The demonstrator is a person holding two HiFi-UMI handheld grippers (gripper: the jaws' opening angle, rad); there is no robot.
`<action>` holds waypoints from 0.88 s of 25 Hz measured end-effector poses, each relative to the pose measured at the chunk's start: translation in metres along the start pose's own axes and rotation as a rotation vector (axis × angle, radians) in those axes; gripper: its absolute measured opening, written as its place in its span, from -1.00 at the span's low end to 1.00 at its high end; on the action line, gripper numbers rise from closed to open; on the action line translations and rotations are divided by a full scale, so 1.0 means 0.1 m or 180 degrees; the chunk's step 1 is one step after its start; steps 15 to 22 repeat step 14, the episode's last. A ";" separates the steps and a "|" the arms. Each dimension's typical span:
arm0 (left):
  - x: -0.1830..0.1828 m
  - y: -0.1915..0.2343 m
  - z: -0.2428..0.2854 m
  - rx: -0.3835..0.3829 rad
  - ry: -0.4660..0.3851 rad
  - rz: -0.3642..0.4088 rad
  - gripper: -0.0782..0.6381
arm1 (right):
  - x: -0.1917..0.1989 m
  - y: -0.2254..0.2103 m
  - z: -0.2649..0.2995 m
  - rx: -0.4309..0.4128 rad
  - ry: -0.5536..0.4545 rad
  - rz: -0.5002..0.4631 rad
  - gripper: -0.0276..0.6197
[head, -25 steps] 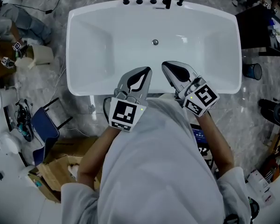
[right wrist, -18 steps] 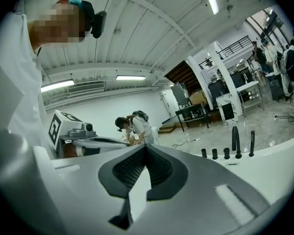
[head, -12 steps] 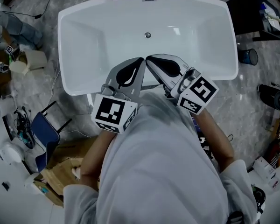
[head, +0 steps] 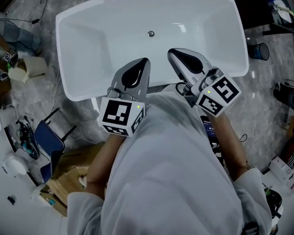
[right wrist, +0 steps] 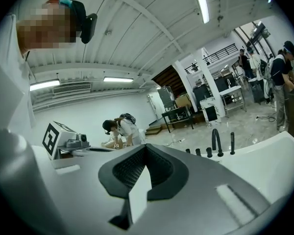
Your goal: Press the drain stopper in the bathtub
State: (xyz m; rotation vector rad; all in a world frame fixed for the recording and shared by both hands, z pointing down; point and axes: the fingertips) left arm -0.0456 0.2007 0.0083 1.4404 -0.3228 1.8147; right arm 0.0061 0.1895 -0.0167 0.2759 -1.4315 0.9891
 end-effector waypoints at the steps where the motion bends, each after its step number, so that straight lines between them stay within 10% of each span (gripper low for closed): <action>1: 0.01 -0.01 0.00 0.0009 0.0005 -0.0002 -0.79 | 0.01 -0.03 -0.02 0.0027 0.0015 0.0001 -0.92; 22: 0.06 -0.16 0.11 0.0116 0.0093 0.0025 -0.79 | -0.02 -0.06 -0.16 0.0088 0.0049 -0.0053 -0.92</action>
Point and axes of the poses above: the fingertips, and each gripper's own axes: z forward along the fingers, y to its left, x out of its underside, and after that the axes turned 1 degree about z, right-handed
